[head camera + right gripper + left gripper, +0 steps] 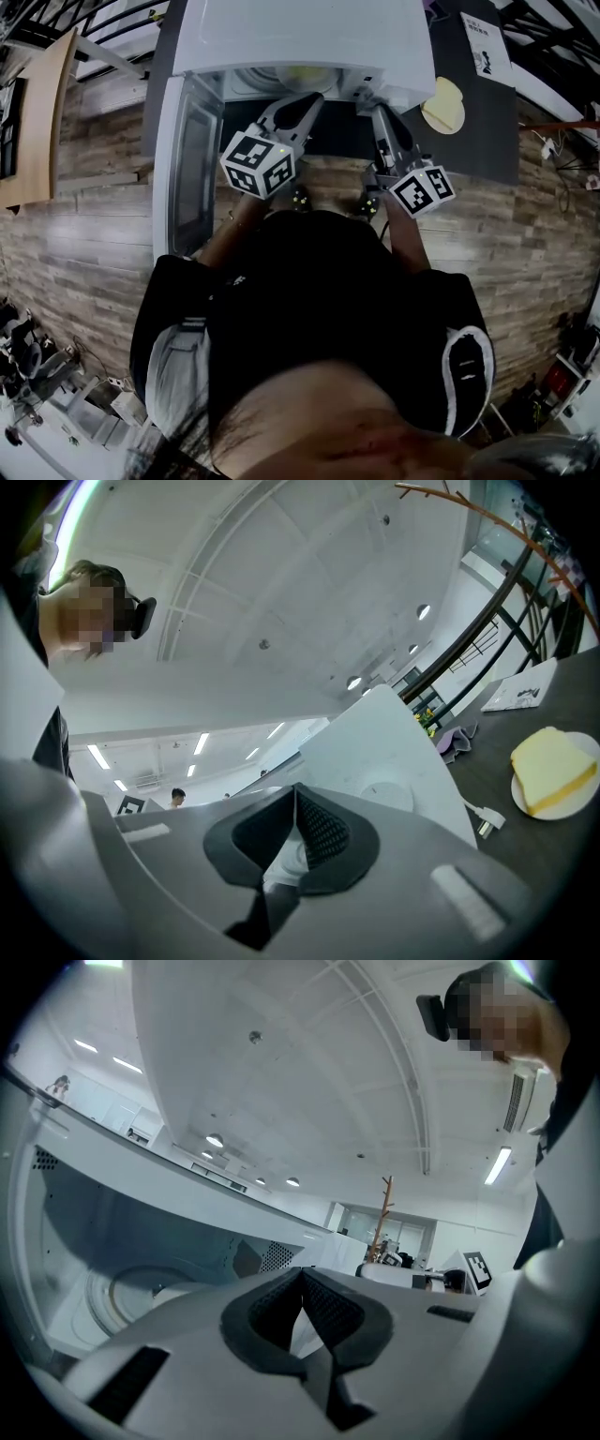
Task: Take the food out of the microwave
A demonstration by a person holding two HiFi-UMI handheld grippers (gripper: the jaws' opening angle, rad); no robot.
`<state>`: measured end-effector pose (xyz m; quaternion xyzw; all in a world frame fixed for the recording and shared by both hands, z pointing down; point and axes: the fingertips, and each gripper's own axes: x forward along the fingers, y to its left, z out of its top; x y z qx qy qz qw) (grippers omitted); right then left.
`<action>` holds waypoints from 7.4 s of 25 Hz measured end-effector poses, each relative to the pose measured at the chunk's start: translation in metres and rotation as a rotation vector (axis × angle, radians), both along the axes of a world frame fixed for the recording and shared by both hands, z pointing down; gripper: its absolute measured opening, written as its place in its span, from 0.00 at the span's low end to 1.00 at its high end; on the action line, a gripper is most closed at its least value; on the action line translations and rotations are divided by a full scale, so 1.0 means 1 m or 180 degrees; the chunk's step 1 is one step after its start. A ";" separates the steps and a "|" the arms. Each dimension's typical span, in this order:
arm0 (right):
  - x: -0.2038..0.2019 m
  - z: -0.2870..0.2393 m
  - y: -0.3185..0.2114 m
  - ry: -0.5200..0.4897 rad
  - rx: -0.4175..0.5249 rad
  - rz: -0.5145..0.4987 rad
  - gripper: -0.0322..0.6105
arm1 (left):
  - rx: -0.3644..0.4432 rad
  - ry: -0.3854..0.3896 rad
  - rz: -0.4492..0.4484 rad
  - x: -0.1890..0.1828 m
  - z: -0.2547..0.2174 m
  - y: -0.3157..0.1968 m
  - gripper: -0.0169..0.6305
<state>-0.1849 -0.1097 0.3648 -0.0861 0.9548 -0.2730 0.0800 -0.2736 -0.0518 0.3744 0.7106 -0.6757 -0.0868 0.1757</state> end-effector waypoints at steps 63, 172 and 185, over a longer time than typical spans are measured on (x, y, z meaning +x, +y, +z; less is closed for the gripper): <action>-0.055 0.067 0.018 0.0377 -0.0676 0.0044 0.14 | -0.0168 0.0121 -0.0204 -0.025 0.044 0.020 0.04; -0.108 0.143 -0.006 0.0053 -0.2385 0.0705 0.05 | -0.0300 0.0236 -0.0604 -0.067 0.059 0.049 0.04; -0.093 0.146 0.003 -0.0166 -0.2771 0.0708 0.05 | -0.0311 0.0222 -0.0609 -0.059 0.059 0.053 0.04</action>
